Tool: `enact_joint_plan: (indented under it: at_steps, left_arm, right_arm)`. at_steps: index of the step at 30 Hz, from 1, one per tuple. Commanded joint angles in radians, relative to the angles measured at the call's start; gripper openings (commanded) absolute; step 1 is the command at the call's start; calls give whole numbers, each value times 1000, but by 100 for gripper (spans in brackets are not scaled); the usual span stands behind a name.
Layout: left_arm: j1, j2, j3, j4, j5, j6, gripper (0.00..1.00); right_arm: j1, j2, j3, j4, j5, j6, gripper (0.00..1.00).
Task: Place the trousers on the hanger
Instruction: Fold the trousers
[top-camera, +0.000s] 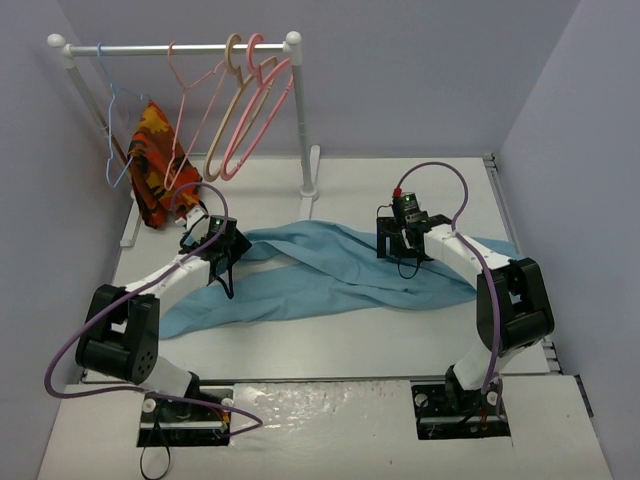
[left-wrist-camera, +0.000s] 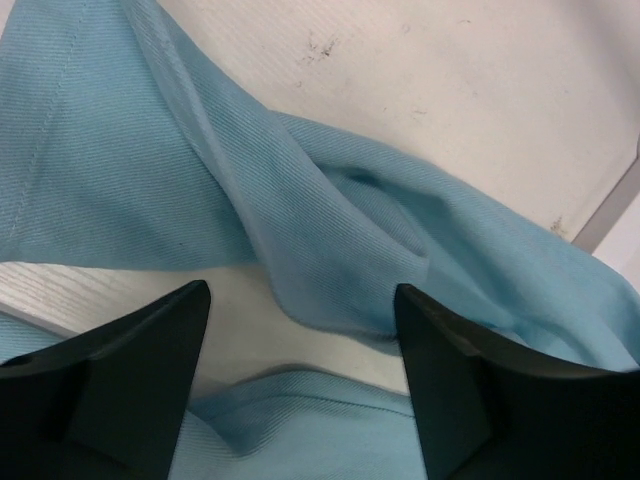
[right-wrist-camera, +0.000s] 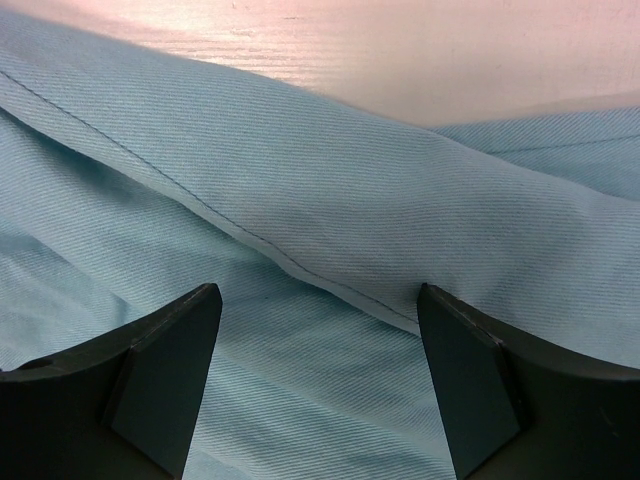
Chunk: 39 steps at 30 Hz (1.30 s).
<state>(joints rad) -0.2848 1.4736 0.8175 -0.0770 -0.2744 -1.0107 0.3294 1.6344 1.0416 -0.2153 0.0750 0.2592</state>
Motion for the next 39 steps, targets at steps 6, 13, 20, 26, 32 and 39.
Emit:
enact_joint_plan:
  at_steps: [6, 13, 20, 26, 32, 39]
  left_arm:
    - [9, -66, 26, 57, -53, 78, 4]
    - [10, -241, -60, 9, -93, 178, 0]
    - [10, -349, -116, -39, -130, 233, 0]
    - [12, -394, -122, -76, -151, 248, 0]
    - [13, -420, -116, -118, -167, 253, 0]
    - [13, -455, -124, -198, -221, 257, 0]
  right_arm:
    - [10, -30, 33, -10, -14, -65, 76]
    - [11, 12, 48, -21, 22, -74, 75]
    - [12, 85, 84, -14, 108, -63, 70]
    - [13, 122, 97, -2, 154, -51, 62]
    - [11, 124, 108, -4, 215, -70, 29]
    - [12, 142, 372, -50, 248, -162, 0]
